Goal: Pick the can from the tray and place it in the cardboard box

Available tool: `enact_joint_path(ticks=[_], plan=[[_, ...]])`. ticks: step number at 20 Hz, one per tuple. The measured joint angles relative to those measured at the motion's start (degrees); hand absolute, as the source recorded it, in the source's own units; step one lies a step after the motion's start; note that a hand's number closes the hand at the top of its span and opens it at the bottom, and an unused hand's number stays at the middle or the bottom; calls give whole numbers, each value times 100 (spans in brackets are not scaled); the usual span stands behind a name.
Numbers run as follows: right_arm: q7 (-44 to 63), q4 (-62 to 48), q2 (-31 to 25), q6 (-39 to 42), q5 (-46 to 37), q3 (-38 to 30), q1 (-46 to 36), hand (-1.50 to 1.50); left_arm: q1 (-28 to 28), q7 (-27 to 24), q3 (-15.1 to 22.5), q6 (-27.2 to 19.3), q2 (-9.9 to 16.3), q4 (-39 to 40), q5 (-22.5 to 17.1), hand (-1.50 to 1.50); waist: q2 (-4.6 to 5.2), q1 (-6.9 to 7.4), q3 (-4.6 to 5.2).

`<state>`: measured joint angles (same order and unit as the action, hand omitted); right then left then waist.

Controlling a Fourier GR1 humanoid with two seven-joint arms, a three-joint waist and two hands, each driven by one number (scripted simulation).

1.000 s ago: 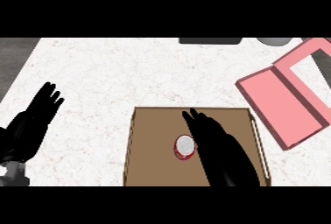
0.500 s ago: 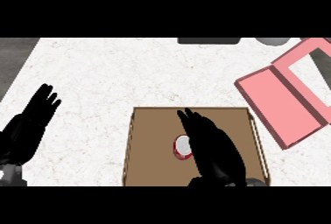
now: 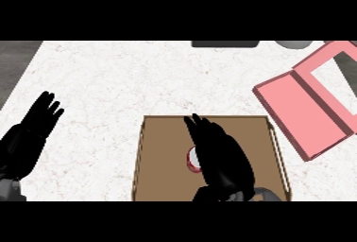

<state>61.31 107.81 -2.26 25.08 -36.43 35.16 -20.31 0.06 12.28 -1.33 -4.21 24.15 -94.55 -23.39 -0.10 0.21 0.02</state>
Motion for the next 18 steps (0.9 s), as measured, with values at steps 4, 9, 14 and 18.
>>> enact_joint_path(ticks=[4, 9, 14, 18], plan=[[-115, -101, 40, 62, -216, 41, 16, -150, -62, 39, -43, 16, -70, 4, 79, 0, 2, -8, 0], [-89, -329, 105, 99, -346, 148, -12, -150, -33, -154, -76, 138, -181, 178, 167, 0, 4, -7, 1], [-135, -737, 133, 81, -359, 103, -139, -150, -62, -113, -130, 222, -219, 205, 200, 0, 6, 1, 1], [-75, -912, 138, 15, -350, 165, -186, -150, -84, -112, -147, 207, -315, 238, 274, 0, 6, 3, 0]])
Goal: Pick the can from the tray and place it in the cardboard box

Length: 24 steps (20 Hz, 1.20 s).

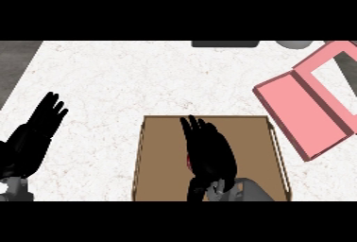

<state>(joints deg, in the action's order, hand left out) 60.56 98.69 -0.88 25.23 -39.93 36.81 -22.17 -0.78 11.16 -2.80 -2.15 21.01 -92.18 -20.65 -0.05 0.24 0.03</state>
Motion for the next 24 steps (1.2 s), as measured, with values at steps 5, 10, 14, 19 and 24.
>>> enact_joint_path(ticks=[5, 10, 14, 19, 24], plan=[[91, -320, 2, -136, 57, 93, -146, -150, -3, 81, -82, 44, -6, -63, 24, 0, 0, 14, 0], [-66, -502, -33, -72, 11, -41, -119, -150, 82, 175, -114, 31, -66, -227, 87, 0, -2, 6, -1], [-187, -670, -3, -39, -71, -81, -22, -150, -43, 266, -182, 66, -84, -171, 117, 0, 0, -5, -1], [-199, -783, 9, -57, -101, -14, 54, -150, -11, 175, -206, 160, -178, -115, 209, 0, 1, -5, -1], [-327, -1028, 26, -118, -270, -8, 171, -150, -29, 225, -225, 153, -292, -168, 301, 0, 2, -5, -2]])
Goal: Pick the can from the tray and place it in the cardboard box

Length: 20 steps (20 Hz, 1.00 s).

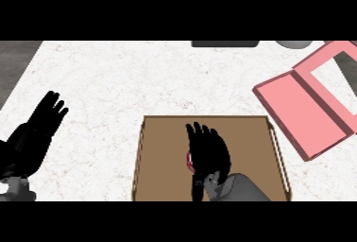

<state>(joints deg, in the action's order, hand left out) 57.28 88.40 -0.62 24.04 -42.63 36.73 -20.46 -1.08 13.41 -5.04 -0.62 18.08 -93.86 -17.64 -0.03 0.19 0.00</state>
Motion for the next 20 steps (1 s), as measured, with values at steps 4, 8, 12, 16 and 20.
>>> enact_joint_path(ticks=[4, 8, 12, 16, 20], plan=[[-69, -125, 9, -58, -90, -36, 62, -150, 111, -141, -96, 173, -26, 75, 38, 0, 0, 2, 1], [-135, -114, -72, -92, -84, -60, 37, 150, 80, 47, -136, 144, -85, -108, 91, 0, -1, 1, 0], [-339, -193, -21, -206, -326, 3, -8, 150, 109, 59, -198, 259, -146, -133, 135, 0, -3, 1, 1], [-542, -357, -7, -290, -414, -36, -144, 150, -77, 150, -336, 315, -140, 4, 160, 0, -3, 1, 1], [-588, -399, 30, -310, -550, -53, -144, 150, -104, 165, -364, 342, -242, 8, 257, 0, -1, 0, 1]])
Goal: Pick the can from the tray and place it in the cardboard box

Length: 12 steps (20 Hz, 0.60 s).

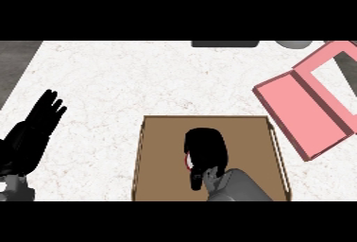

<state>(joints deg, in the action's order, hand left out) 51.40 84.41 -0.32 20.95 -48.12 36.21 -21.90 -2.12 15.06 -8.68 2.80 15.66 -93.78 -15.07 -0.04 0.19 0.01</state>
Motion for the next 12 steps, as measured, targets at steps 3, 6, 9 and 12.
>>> enact_joint_path(ticks=[3, 6, 9, 12], plan=[[-363, -632, -10, -239, -10, -439, -363, 150, -71, 25, -64, 30, 9, 37, -24, 0, -7, 18, 3], [-771, -1376, -63, -573, 23, -976, -788, 150, -80, 2, -23, 41, -27, 70, 33, 0, -23, 59, 6], [-1099, -1966, -166, -882, -100, -1307, -1087, 150, -84, 19, -66, 103, -4, 85, 11, 0, -22, 57, 5], [-1073, -2254, -131, -1114, -385, -1404, -1277, 150, -16, 100, -33, 49, -79, -85, 51, 0, -12, 44, 2]])
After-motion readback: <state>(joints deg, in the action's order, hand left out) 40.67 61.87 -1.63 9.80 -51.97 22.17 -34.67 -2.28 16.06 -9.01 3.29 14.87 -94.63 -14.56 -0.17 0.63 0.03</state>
